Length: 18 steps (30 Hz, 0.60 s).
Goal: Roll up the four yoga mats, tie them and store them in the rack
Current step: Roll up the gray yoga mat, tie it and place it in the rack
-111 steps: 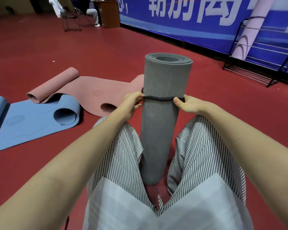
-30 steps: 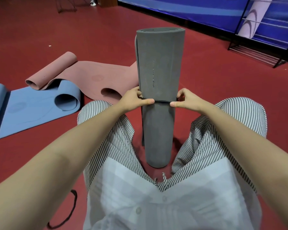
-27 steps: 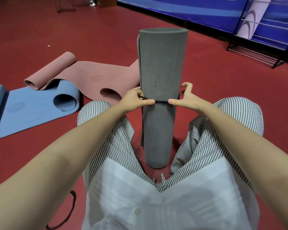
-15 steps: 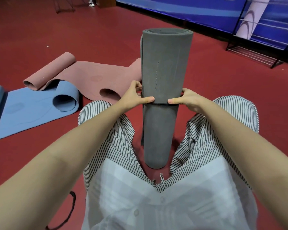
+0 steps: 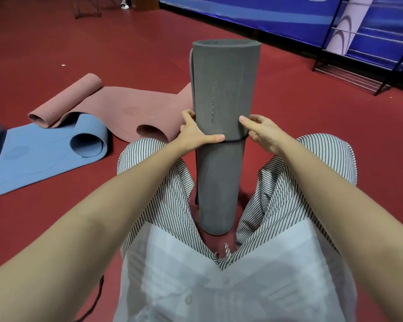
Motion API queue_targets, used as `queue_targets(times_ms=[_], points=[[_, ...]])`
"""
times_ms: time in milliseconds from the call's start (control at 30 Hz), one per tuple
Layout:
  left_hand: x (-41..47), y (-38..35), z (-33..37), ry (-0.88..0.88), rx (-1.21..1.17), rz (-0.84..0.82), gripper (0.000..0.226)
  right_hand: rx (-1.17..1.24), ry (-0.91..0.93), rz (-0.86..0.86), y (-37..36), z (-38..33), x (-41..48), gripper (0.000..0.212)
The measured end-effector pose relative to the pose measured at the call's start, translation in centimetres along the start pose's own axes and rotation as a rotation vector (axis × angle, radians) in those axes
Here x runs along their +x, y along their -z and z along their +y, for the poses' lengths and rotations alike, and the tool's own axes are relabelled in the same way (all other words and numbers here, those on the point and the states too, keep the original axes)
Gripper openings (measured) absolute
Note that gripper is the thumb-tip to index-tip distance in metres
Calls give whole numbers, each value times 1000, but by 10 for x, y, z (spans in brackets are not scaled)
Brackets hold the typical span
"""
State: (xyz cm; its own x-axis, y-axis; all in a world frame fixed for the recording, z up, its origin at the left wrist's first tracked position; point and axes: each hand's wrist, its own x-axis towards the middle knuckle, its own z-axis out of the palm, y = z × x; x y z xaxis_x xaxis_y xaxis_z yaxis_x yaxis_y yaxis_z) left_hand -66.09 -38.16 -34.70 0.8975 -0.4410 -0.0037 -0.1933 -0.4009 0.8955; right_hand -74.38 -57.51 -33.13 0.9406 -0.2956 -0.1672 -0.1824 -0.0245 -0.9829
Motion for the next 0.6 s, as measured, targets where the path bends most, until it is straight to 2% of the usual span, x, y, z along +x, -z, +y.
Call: queue_targets(times_ms=[67,100,200,233,300,333,367,400,500,567,600], points=[[-1,0,-1,-12,-16,-18,109,-328,-31,-30,-1,10,0,99],[-2,0,0,-24,-34,-29,113,-376,-52,-43,-5,11,-4,110],[-5,2,10,-18,-257,-90,142,-103,-53,-137,-8,10,-2,125],[-2,2,10,-16,-308,-129,146,-51,-40,-152,-8,8,-2,121],[1,3,9,-67,-255,-206,135,-44,32,-139,-5,6,-1,89],[1,4,7,-98,-192,-192,127,-64,80,-120,-5,5,-2,72],[1,3,4,-116,-128,-155,125,-85,112,-102,-4,5,-3,64],[-1,3,4,-123,-80,-98,122,-93,133,-87,-4,6,-3,68],[1,3,5,-221,-81,33,103,-156,166,-32,-6,6,-1,108],[2,3,9,-245,-105,46,100,-180,173,-15,-9,5,-3,110],[2,2,9,-230,-103,33,107,-173,173,-8,-10,5,-3,108]])
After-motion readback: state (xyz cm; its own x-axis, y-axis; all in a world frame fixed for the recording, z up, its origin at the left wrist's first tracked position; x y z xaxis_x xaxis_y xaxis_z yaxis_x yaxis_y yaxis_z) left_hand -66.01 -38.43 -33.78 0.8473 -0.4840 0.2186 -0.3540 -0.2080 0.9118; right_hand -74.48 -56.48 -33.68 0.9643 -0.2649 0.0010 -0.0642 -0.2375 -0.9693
